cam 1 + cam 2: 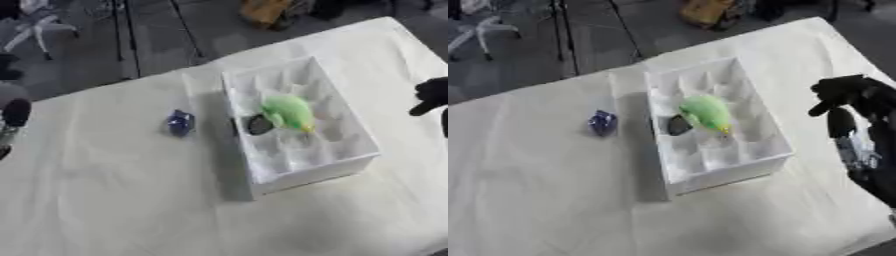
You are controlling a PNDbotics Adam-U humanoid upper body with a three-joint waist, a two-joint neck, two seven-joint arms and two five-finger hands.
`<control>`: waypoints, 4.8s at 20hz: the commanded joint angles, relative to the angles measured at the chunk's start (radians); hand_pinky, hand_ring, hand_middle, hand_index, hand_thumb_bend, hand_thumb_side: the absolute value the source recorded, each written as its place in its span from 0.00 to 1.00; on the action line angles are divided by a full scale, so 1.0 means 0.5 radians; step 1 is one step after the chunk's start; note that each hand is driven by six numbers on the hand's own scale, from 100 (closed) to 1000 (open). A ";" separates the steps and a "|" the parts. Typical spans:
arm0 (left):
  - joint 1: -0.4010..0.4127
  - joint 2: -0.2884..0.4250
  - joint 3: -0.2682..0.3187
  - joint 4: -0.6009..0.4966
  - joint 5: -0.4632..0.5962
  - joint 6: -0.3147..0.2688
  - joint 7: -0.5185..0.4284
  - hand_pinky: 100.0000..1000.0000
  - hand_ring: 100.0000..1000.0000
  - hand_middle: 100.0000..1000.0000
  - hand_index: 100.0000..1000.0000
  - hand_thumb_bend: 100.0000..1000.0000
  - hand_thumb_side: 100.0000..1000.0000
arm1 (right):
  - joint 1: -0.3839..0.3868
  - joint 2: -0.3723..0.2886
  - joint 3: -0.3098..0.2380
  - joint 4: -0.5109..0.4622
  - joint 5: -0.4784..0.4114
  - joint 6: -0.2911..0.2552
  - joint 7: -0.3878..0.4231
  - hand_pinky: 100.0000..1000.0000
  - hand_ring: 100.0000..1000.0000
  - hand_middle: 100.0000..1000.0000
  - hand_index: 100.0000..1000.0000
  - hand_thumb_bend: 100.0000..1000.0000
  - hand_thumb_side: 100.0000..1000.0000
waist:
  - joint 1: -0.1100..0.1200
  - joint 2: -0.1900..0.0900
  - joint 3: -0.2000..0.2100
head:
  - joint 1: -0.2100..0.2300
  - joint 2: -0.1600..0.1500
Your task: Pick up objects on the table and place them in the box.
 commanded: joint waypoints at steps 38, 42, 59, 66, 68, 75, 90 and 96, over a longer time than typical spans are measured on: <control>-1.067 -0.044 -0.413 1.503 -1.671 -0.477 -0.593 0.84 0.77 0.77 0.87 0.64 0.50 | -0.084 -0.046 0.071 -0.049 -0.082 -0.001 0.117 0.73 0.52 0.67 0.80 0.11 0.67 | 0.042 -0.067 -0.277 | 0.122 0.038; -1.067 -0.062 -0.404 1.532 -1.735 -0.463 -0.554 0.83 0.76 0.76 0.86 0.62 0.49 | -0.087 -0.044 0.072 -0.049 -0.079 -0.004 0.119 0.73 0.52 0.67 0.80 0.11 0.67 | 0.043 -0.060 -0.290 | 0.122 0.031; -1.058 -0.086 -0.384 1.685 -1.772 -0.487 -0.494 0.86 0.76 0.76 0.85 0.47 0.42 | -0.094 -0.037 0.076 -0.049 -0.061 -0.014 0.124 0.73 0.52 0.67 0.80 0.11 0.67 | 0.056 -0.031 -0.340 | 0.111 0.013; -1.058 -0.081 -0.367 1.690 -1.853 -0.437 -0.566 0.85 0.75 0.76 0.85 0.32 0.30 | -0.094 -0.037 0.075 -0.049 -0.060 -0.017 0.123 0.73 0.52 0.67 0.80 0.11 0.67 | 0.055 -0.028 -0.342 | 0.108 0.010; -1.056 -0.082 -0.362 1.701 -1.873 -0.411 -0.557 0.84 0.71 0.74 0.83 0.08 0.18 | -0.094 -0.036 0.074 -0.049 -0.059 -0.018 0.123 0.73 0.52 0.67 0.80 0.11 0.67 | 0.053 -0.026 -0.343 | 0.107 0.007; -1.052 -0.080 -0.349 1.725 -1.908 -0.316 -0.496 0.74 0.51 0.58 0.73 0.00 0.11 | -0.093 -0.033 0.073 -0.049 -0.058 -0.019 0.123 0.73 0.52 0.67 0.80 0.10 0.68 | 0.051 -0.023 -0.343 | 0.101 0.005; -1.113 -0.124 -0.377 1.402 -1.459 -0.368 -0.223 0.76 0.37 0.42 0.57 0.00 0.29 | -0.107 -0.031 0.079 -0.049 -0.084 -0.033 0.125 0.73 0.53 0.67 0.80 0.10 0.68 | 0.029 -0.040 -0.367 | 0.111 0.011; -1.162 -0.230 -0.443 1.431 -1.274 -0.520 -0.084 0.77 0.39 0.43 0.57 0.00 0.36 | -0.132 -0.036 0.085 -0.049 -0.118 -0.066 0.135 0.73 0.53 0.67 0.80 0.09 0.68 | 0.026 -0.050 -0.398 | 0.120 0.010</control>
